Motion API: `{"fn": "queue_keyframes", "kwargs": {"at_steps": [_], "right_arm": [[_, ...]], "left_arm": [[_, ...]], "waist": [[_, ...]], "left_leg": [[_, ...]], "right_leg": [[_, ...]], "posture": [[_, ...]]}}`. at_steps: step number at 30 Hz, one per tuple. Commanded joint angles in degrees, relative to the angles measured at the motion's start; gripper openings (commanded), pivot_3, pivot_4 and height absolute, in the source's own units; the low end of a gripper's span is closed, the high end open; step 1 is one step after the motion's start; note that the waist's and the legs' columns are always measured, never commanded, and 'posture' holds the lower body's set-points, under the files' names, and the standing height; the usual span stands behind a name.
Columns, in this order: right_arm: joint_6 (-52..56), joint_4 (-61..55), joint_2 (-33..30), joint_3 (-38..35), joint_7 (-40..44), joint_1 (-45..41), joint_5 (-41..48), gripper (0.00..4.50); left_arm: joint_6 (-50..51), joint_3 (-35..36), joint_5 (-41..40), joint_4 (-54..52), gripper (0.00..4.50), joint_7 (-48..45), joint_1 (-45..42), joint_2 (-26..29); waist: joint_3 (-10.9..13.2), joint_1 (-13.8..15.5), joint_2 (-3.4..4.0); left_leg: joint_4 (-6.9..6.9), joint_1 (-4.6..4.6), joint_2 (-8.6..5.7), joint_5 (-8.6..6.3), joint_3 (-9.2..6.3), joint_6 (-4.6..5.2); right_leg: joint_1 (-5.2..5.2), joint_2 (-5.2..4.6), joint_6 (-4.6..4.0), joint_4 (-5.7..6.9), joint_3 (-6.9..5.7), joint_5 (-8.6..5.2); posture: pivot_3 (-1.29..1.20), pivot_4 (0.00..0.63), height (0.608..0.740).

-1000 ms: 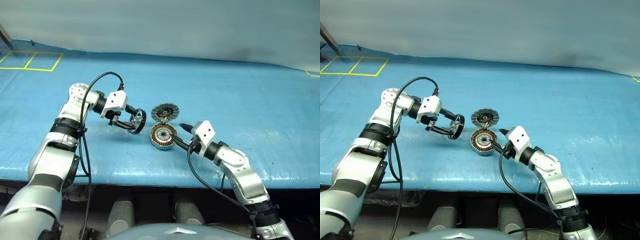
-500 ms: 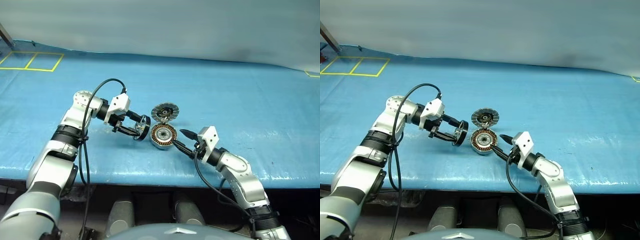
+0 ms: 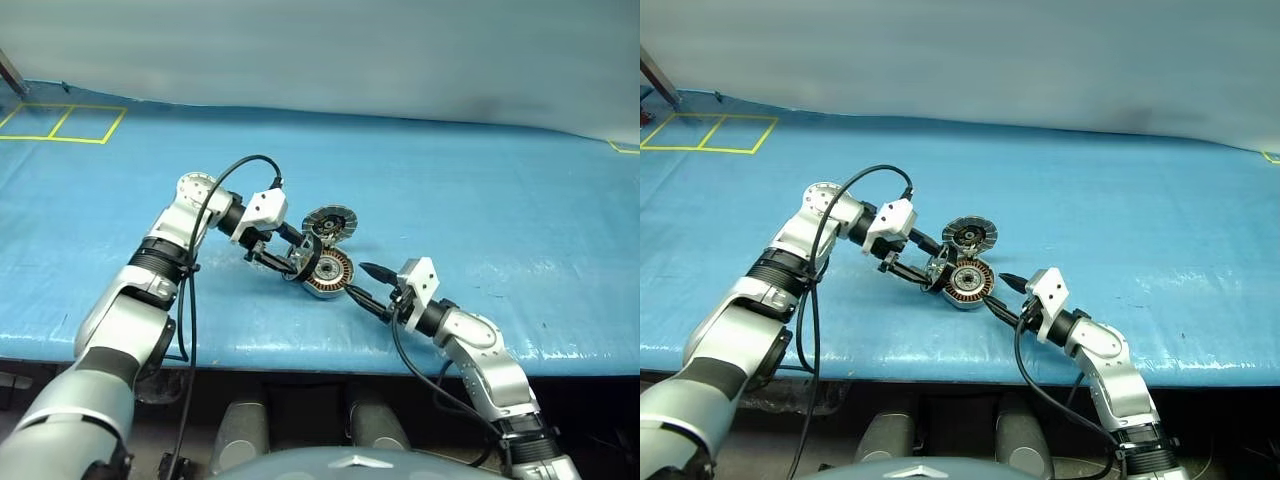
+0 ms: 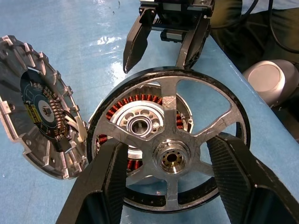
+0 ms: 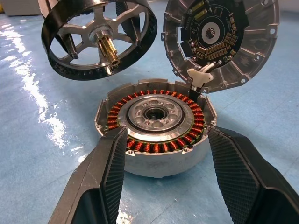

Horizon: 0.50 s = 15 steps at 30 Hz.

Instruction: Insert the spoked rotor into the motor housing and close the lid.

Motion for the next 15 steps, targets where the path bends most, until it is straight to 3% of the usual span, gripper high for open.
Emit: {"fn": "queue_keyframes", "kwargs": {"at_steps": [1,15], "right_arm": [[-1.5,-1.5,-0.1,-0.4,0.4,0.7,0.5,2.87],[-2.3,-1.6,0.0,-0.3,-0.5,1.5,-0.5,2.87]], "left_arm": [[-1.7,-0.2,0.1,0.8,2.65,-0.1,-2.9,-0.9],[-7.8,0.6,4.8,8.3,2.65,0.2,-6.4,-6.4]], "waist": [[0.0,0.1,0.0],[0.0,0.2,0.0]], "left_leg": [[0.0,-0.01,0.0,0.0,0.0,0.0],[0.0,-0.03,-0.02,0.0,0.0,0.0]], "right_leg": [[0.0,0.0,0.01,-0.01,0.0,0.0],[0.0,0.01,0.01,-0.04,0.03,0.0]], "posture": [[0.0,0.15,0.74],[0.0,0.15,0.74]]}}
